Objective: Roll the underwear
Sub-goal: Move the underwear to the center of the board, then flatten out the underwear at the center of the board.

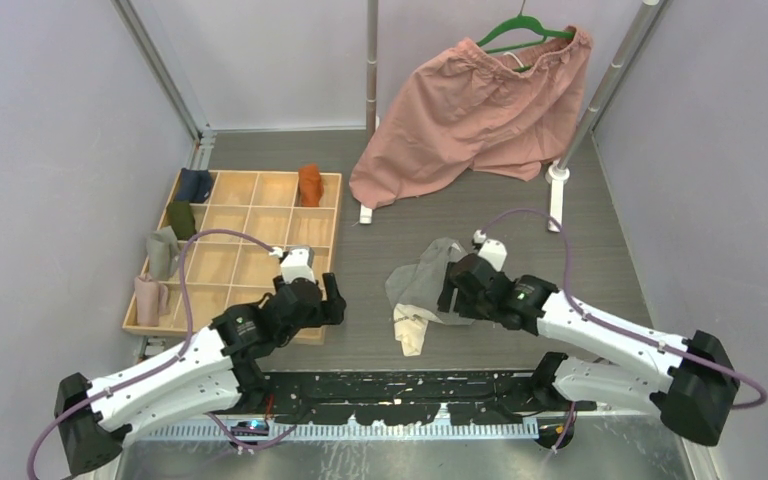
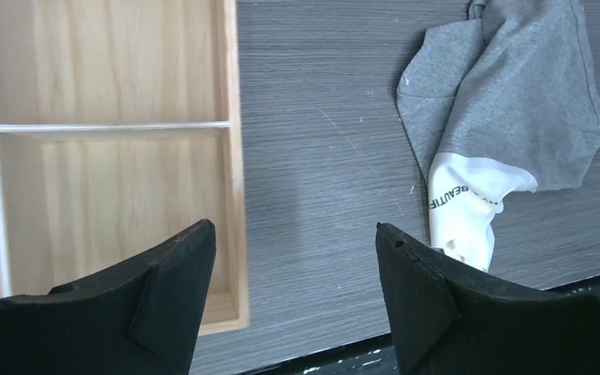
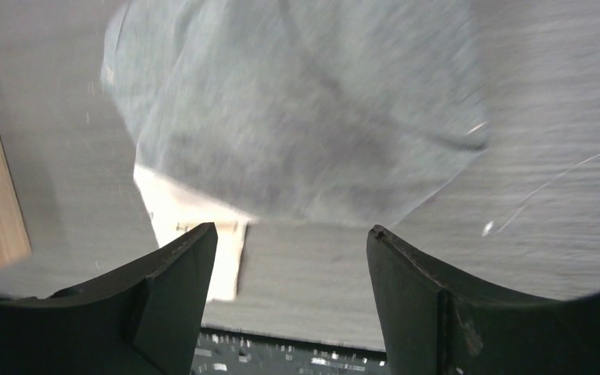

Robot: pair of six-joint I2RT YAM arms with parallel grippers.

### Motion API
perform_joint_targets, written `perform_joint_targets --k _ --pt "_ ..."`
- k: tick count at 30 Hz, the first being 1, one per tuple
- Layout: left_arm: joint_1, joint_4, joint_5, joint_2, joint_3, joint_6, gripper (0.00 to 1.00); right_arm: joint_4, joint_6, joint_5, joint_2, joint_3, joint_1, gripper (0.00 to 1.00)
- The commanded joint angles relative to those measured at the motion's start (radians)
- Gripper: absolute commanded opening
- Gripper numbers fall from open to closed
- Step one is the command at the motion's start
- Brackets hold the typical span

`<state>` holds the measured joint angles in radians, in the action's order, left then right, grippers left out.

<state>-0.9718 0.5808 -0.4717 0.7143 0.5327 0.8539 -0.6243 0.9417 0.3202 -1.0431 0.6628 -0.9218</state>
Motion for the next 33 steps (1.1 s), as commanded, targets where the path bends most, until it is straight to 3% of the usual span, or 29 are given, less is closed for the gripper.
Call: perform_joint_targets --k 1,10,14,22,28,33 --pt "0.008 -0.200 0.065 0.115 0.020 -0.003 0.76 -0.014 -0.102 -0.023 0.015 0.043 0.186 0.75" --pt "0.054 -0.538 0.177 0.548 0.112 -0.071 0.77 0.200 -0.332 -0.363 -0.265 0.160 0.480 0.76" --pt "0.089 -0.645 0.212 0.721 0.163 -0.090 0.77 0.243 -0.363 -0.424 -0.393 0.258 0.505 0.72" --pt "0.104 -0.745 0.281 0.896 0.219 -0.101 0.75 0.282 -0.365 -0.431 -0.547 0.332 0.527 0.64" --pt "0.104 -0.767 0.294 0.948 0.208 -0.099 0.59 0.326 -0.362 -0.445 -0.636 0.352 0.539 0.51" --pt "0.108 -0.779 0.308 0.973 0.208 -0.101 0.29 0.342 -0.364 -0.417 -0.649 0.355 0.539 0.18"
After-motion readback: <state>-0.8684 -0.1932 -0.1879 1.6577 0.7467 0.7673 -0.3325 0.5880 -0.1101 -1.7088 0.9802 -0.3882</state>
